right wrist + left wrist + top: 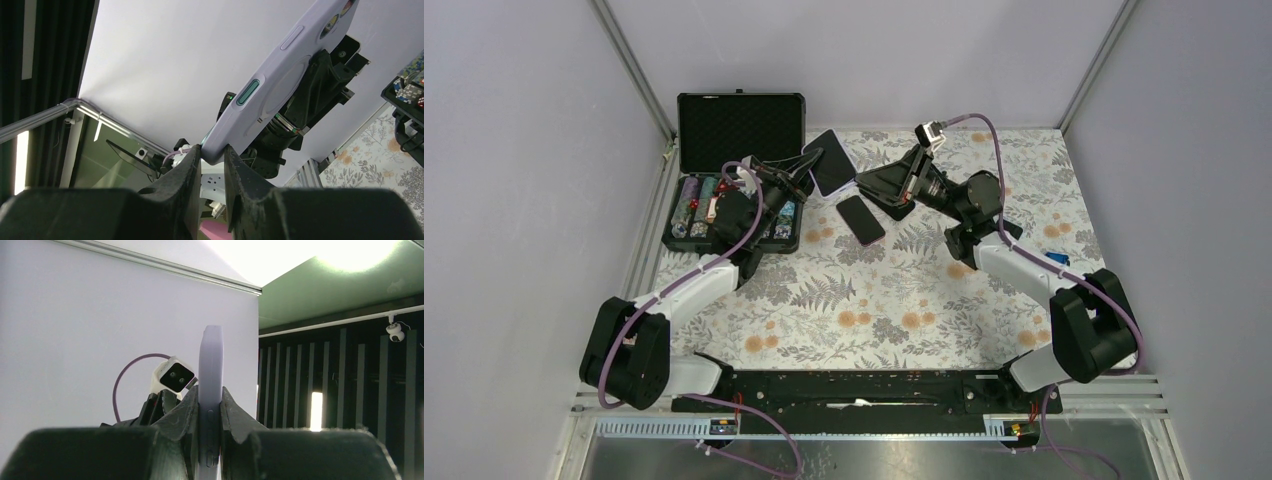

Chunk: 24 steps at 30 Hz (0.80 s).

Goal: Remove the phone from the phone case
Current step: Remove the phone case from the phone.

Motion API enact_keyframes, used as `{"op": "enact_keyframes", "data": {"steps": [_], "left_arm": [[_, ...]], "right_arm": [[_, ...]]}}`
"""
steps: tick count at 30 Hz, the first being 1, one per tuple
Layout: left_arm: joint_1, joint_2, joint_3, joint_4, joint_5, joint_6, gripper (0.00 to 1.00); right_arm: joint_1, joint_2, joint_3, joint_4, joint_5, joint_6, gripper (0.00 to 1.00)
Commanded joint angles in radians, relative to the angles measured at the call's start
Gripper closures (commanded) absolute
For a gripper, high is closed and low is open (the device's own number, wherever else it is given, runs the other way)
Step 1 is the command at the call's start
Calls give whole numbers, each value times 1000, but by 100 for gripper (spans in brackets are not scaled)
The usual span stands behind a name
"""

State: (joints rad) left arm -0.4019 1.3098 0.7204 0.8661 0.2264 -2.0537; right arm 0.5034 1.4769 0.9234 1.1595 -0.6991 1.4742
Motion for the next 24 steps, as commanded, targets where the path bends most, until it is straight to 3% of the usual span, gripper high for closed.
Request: {"op": "enact_keyframes", "data": {"steps": [1, 8, 19, 24], "left_arm": [[-15, -34, 95, 146, 23, -213, 100], [-12, -44, 167, 47, 82, -164, 100], [-8, -54, 150, 105, 44, -229, 100], [-2, -69, 166, 86, 55, -244, 100]], "right_arm": [[12, -8, -38, 9, -47, -80, 100], [12, -49, -65, -80, -44, -186, 100], [9, -52, -129, -102, -65, -252, 100], [-1, -75, -115, -285, -117, -417, 100]]}}
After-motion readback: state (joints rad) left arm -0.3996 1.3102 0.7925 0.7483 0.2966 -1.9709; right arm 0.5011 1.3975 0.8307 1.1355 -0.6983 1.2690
